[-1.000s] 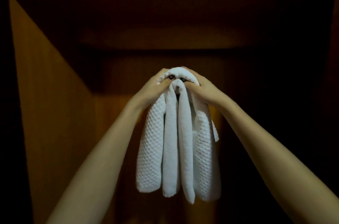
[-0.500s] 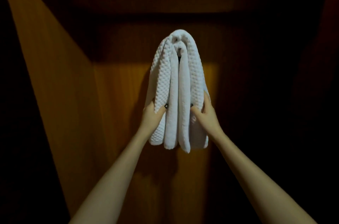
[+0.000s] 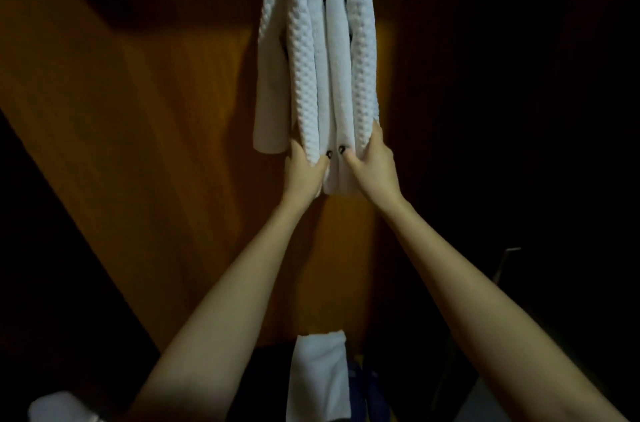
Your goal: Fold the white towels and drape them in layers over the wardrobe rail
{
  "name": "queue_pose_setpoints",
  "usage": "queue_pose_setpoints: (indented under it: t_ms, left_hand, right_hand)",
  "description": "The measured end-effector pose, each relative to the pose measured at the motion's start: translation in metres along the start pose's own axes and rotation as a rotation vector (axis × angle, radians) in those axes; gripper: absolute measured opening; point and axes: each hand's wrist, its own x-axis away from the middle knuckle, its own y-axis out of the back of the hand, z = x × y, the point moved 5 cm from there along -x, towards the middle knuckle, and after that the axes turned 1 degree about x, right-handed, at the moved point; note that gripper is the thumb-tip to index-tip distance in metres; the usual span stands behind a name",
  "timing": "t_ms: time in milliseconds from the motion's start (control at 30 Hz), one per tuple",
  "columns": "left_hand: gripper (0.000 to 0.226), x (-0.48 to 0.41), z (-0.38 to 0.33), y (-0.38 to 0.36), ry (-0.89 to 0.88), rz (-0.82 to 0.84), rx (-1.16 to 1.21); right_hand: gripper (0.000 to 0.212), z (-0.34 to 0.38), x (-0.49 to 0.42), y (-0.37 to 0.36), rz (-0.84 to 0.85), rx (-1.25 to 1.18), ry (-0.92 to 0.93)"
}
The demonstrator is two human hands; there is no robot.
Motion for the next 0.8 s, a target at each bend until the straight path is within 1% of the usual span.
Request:
queue_pose_setpoints:
  t_ms: [33,67,100,167,200,267,333,433,500,567,633,700,767,800]
  left_hand:
    - [0.074,0.000,0.001,0.001,0.018,-0.032,-0.020]
    - [0.073,-0.001,-0.001,0.003,0.019,-0.057,-0.030]
    - [0.066,-0.002,-0.003,0.003,0.005,-0.081,-0.023]
    - [0.039,-0.006,-0.005,0.006,-0.024,-0.120,0.016]
    - [0.028,-0.007,-0.004,0.008,-0.010,-0.125,0.028]
    - [0.020,-0.003,0.003,0.011,0.023,-0.106,0.025]
    - [0.024,0.005,0.007,0.012,0.015,-0.084,0.009]
    - [0.030,0.015,0.002,0.018,-0.008,-0.100,0.003]
    - [0.035,0.020,0.005,0.023,-0.018,-0.092,-0.019]
    - [0.038,0.033,0.022,0.024,-0.011,-0.040,-0.054]
    - [0.037,0.056,0.061,0.020,0.037,0.023,-0.096]
    - [0.045,0.085,0.112,0.016,0.127,0.067,-0.139]
    - [0.053,0.118,0.163,0.012,0.213,0.144,-0.251]
    - [0.052,0.134,0.187,0.009,0.239,0.198,-0.338]
  right_hand:
    - [0.055,-0.003,-0.002,0.002,-0.019,0.065,-0.012]
    - [0.051,-0.006,-0.004,0.003,-0.030,0.112,-0.015]
    - [0.049,-0.008,-0.005,0.005,-0.036,0.144,-0.013]
    - [0.049,-0.014,-0.010,0.011,-0.059,0.171,-0.008]
    - [0.050,-0.018,-0.012,0.015,-0.071,0.169,-0.008]
    - [0.050,-0.028,-0.015,0.020,-0.067,0.147,-0.018]
    - [0.045,-0.033,-0.017,0.014,-0.033,0.097,-0.026]
    - [0.029,-0.032,-0.011,-0.007,0.028,0.013,-0.048]
    - [0.026,-0.037,0.000,-0.018,0.054,-0.050,-0.089]
    - [0.036,-0.053,0.021,-0.023,0.113,-0.093,-0.141]
    - [0.047,-0.081,0.052,-0.029,0.172,-0.097,-0.205]
    - [0.056,-0.117,0.089,-0.039,0.254,-0.023,-0.294]
    - [0.058,-0.156,0.130,-0.055,0.402,0.093,-0.343]
    - [0.058,-0.177,0.153,-0.065,0.494,0.163,-0.361]
